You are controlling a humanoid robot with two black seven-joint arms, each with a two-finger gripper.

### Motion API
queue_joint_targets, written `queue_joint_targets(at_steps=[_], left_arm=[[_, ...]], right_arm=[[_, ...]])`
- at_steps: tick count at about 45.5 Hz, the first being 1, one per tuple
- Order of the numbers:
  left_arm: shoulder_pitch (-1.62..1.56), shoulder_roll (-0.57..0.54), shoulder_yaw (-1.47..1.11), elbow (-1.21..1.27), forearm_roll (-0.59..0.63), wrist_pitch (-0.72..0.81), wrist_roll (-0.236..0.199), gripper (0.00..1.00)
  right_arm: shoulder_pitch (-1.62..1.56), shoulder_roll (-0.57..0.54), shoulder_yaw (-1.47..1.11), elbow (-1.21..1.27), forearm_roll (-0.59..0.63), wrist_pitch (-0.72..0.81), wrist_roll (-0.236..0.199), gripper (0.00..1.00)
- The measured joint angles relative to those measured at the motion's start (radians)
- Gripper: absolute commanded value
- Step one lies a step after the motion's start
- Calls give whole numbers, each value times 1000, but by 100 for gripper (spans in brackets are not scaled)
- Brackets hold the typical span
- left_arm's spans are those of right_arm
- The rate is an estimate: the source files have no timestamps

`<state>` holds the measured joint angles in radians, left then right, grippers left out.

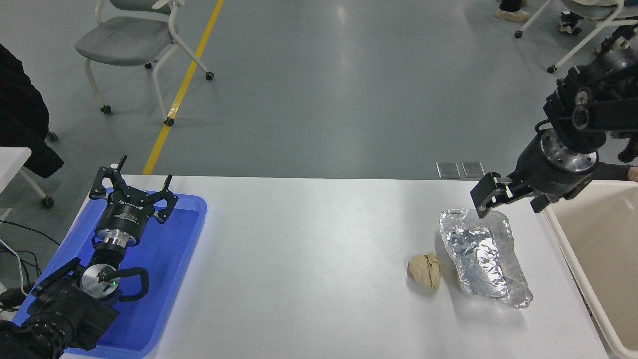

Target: Pick up foil plate and place in dustbin

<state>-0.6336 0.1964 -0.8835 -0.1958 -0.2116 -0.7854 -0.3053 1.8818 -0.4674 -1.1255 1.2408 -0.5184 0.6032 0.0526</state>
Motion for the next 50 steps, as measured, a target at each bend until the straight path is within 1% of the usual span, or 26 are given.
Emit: queue_joint_targets(at_steps=[6,11,20,27,34,37,40,44,45,48,50], left_arm=[[0,0,0,0,0,0,0,100],[-1,0,0,0,0,0,0,100],[-1,1,0,0,0,0,0,100],[-1,1,0,1,0,0,0,100],[-1,1,0,1,0,0,0,100],[-1,1,0,1,0,0,0,100],[-1,1,-1,1,0,0,0,100],[-1,2,-1,1,0,0,0,100],[-1,2,-1,1,0,0,0,100],[-1,2,-1,1,0,0,0,100],[-1,2,-1,1,0,0,0,100]], right_arm=[[-178,-40,93,-116,-112,-39,0,100],[-341,-62,197,-225,-176,-75,0,100],[-559,-72,347,-357,-256,-166,-6,100],[-693,-58,427,-440,-294,-224,-9,100],[-787,-40,495,-491,-308,-298,-13,100],[-816,-33,520,-507,-312,-319,-18,97],[-842,-24,544,-521,-315,-337,-23,91],[-868,-13,568,-536,-318,-357,-28,77],[-872,-11,571,-539,-319,-360,-30,71],[-884,-6,582,-547,-320,-371,-33,46],[-890,-3,587,-551,-321,-377,-34,36]])
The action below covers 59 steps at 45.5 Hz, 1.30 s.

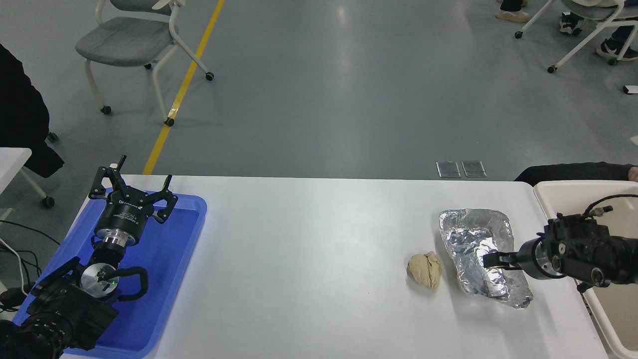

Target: Pick up foil plate and place in dustbin

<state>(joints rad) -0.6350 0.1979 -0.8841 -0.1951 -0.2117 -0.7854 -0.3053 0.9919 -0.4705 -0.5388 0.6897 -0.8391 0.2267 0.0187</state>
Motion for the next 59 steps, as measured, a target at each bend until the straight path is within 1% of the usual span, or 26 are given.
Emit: queue_joint_targets(at_steps=[4,6,7,9,10,41,49,59], left_arm=[[0,0,0,0,0,0,0,100],[0,0,0,0,0,0,0,100],[0,0,0,0,0,0,0,100],[0,0,0,0,0,0,0,100],[0,0,0,0,0,0,0,100],[0,0,1,0,0,0,0,100],[0,0,1,0,0,0,0,100],[0,0,1,-1,0,0,0,100]], right_arm=[[-10,4,9,-8,-1,-10,-4,28],[-12,6,12,-10,-1,-14,-6,15],[-14,7,13,-11,-1,-16,-8,9],[-16,8,17,-13,-1,-21,-10,1],[-17,8,19,-14,-1,-23,-11,0],[-1,1,48,3,-7,-25,-17,0],[87,-59,3,88,-12,5,-16,0],[302,-159,-120,236,-9,71,-17,0]])
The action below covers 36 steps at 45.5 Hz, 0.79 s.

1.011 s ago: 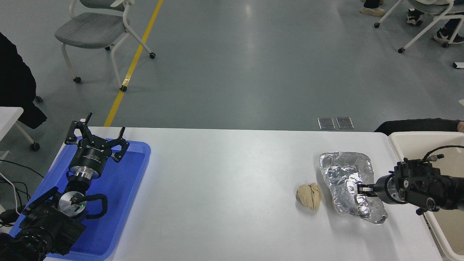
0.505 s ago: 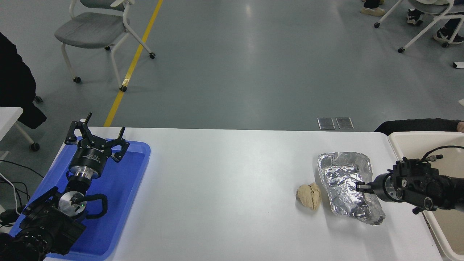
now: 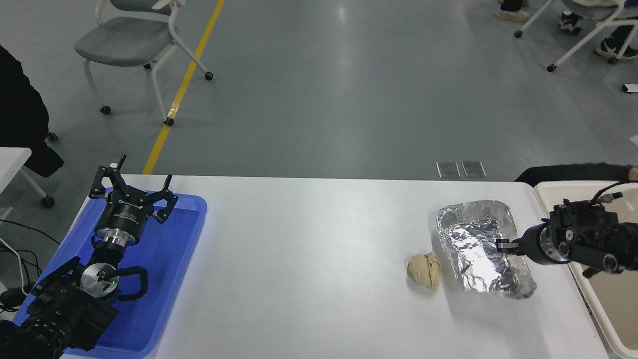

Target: Pick up foil plate and place in dustbin

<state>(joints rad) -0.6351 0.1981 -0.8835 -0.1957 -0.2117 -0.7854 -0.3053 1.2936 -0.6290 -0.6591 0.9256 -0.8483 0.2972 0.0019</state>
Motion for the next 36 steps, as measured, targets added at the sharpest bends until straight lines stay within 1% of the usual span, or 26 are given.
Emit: queue_joint_targets(at_steps=[6,12,24,36], left_arm=[[0,1,0,0,0,0,0,100],[0,1,0,0,0,0,0,100],[0,1,0,-1,0,0,0,100],[0,1,-1,0,0,0,0,100]], right_arm=[[181,-50,-106,100,19,55,0,0],[395,-76,-238,203,73,104,0,0],[814,-58,-465,363,136,233,-1,0],[1073,-21,-580,429,179,351,-2,0]])
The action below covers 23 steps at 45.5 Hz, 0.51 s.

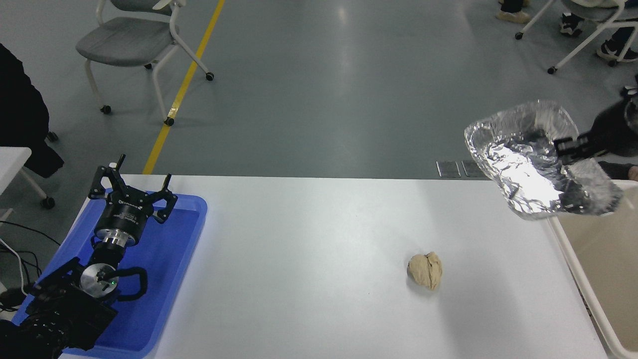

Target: Pick up foil plate and place in dustbin

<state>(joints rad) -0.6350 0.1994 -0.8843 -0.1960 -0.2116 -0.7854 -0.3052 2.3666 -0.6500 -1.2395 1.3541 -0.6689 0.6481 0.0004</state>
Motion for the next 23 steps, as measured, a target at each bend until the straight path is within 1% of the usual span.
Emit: queue_joint_targets(at_steps=[14,23], left_arm=[[0,0,0,0,0,0,0,100],[0,0,1,0,0,0,0,100]], right_arm=[[90,11,-42,19,11,48,-1,0],[74,-45,-52,16,-12,52,-1,0]])
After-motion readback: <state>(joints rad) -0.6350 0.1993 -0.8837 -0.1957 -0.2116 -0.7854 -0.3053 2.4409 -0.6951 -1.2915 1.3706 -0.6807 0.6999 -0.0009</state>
